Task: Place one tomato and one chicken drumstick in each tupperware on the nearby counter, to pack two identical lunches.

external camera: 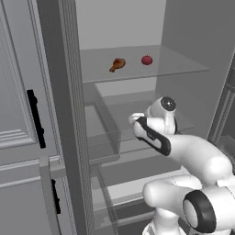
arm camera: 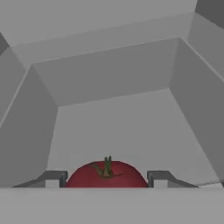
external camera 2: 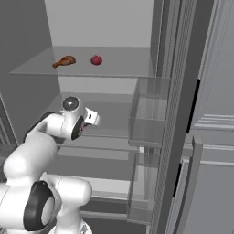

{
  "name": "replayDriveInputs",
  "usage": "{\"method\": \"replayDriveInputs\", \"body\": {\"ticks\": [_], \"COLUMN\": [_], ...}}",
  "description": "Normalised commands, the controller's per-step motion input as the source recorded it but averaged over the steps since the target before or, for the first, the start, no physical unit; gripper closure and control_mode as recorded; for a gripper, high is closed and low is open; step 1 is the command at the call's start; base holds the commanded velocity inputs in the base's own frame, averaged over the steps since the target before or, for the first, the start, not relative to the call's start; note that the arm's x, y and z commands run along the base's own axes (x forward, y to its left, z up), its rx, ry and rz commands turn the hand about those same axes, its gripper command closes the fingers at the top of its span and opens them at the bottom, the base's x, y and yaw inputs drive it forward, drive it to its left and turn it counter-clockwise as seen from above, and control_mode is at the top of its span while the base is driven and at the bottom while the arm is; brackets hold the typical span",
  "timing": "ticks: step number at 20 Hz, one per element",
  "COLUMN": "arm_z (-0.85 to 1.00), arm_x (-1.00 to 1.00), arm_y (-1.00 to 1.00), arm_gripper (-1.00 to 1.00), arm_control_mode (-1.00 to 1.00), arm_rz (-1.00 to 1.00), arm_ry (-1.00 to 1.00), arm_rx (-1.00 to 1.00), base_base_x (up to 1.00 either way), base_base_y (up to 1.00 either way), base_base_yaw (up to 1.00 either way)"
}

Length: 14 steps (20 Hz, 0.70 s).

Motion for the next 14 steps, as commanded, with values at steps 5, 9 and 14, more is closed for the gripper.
{"method": "replayDriveInputs", "body": {"ticks": [5,9,14], "arm_z": [1.00,0.83,0.37], "arm_x": [-1.00,-1.00,-1.00], "arm_y": [-0.35,-0.27,-0.06], "arm_gripper": [1.00,1.00,1.00], "arm_control_mode": [-1.00,-1.00,-1.00], "arm_rz": [0.00,0.00,0.00], "arm_ry": [-0.01,0.01,0.08], "arm_rx": [0.01,0.00,0.00], "base_base_x": [0.00,0.00,0.00], "base_base_y": [0.00,0.00,0.00], "base_base_yaw": [0.00,0.00,0.00]}}
